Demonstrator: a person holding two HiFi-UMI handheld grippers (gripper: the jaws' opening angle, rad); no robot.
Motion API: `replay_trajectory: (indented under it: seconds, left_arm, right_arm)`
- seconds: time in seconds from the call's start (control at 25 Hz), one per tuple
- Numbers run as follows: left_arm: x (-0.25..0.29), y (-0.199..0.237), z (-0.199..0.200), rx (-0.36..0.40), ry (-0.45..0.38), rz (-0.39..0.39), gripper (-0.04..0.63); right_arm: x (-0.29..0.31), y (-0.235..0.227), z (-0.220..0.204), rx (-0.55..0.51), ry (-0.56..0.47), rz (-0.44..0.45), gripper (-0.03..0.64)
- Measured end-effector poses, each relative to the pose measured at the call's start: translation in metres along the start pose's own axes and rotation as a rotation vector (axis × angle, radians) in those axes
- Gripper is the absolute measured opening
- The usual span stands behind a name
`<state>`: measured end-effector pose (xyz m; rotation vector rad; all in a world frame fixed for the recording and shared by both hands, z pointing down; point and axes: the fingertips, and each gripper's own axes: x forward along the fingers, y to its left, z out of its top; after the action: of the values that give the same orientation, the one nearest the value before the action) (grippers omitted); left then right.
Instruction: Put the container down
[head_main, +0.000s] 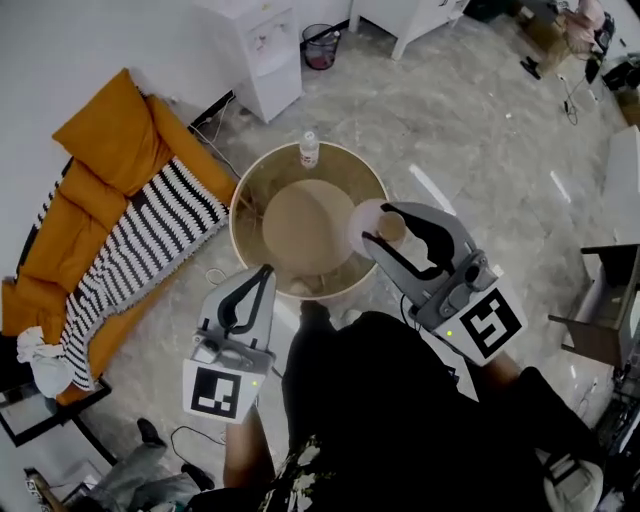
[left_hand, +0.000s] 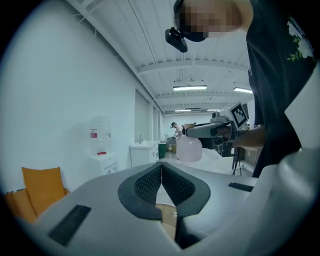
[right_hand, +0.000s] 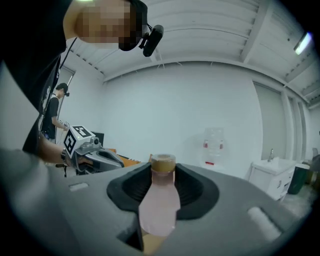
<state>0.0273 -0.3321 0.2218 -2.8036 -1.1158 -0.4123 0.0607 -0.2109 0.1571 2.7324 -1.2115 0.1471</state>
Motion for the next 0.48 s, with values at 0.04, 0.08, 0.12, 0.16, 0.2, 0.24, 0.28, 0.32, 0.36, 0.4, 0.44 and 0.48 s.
replay_trajectory:
  seconds: [0.04, 0.08, 0.12, 0.16, 0.2, 0.24, 0.28, 0.32, 0.36, 0.4, 0.44, 0.48]
  left_arm:
    - [0.006, 0.008, 0.0, 0.002, 0.0, -0.02, 0.014]
    - [0.012, 0.017, 0.003, 0.009, -0.01, -0.043, 0.014]
    - [0.017, 0.025, 0.006, 0.018, -0.028, -0.068, 0.014]
    - [0.022, 0.032, 0.008, 0.024, -0.04, -0.091, 0.012]
    - [0.025, 0.039, 0.007, 0.027, -0.039, -0.108, 0.014]
    - [0.028, 0.047, 0.005, 0.029, -0.027, -0.118, 0.012]
    - [0.031, 0.054, 0.005, 0.034, -0.019, -0.124, 0.012]
    - [0.035, 0.059, 0.007, 0.041, -0.023, -0.133, 0.012]
    - [0.039, 0.062, 0.009, 0.049, -0.035, -0.146, 0.012]
    - [0.042, 0.064, 0.007, 0.052, -0.042, -0.162, 0.012]
    - [0.044, 0.065, 0.002, 0.049, -0.035, -0.175, 0.012]
    - [0.047, 0.067, -0.004, 0.038, -0.02, -0.183, 0.012]
  right_arm:
    - [0.003, -0.003, -0.002, 0.001, 0.017, -0.022, 0.135]
    - [0.008, -0.006, -0.004, 0.01, 0.031, -0.049, 0.135]
    - [0.013, -0.008, -0.007, 0.026, 0.043, -0.077, 0.135]
    - [0.02, -0.009, -0.011, 0.047, 0.053, -0.102, 0.135]
    - [0.026, -0.008, -0.014, 0.067, 0.063, -0.119, 0.135]
    - [0.032, -0.007, -0.017, 0.082, 0.074, -0.129, 0.135]
    - [0.037, -0.007, -0.02, 0.091, 0.086, -0.135, 0.135]
    - [0.041, -0.008, -0.022, 0.091, 0.095, -0.138, 0.135]
    - [0.045, -0.01, -0.023, 0.088, 0.102, -0.142, 0.135]
    - [0.048, -0.01, -0.025, 0.084, 0.109, -0.146, 0.135]
    - [0.051, -0.011, -0.027, 0.085, 0.116, -0.149, 0.135]
    - [0.054, -0.012, -0.029, 0.09, 0.12, -0.153, 0.135]
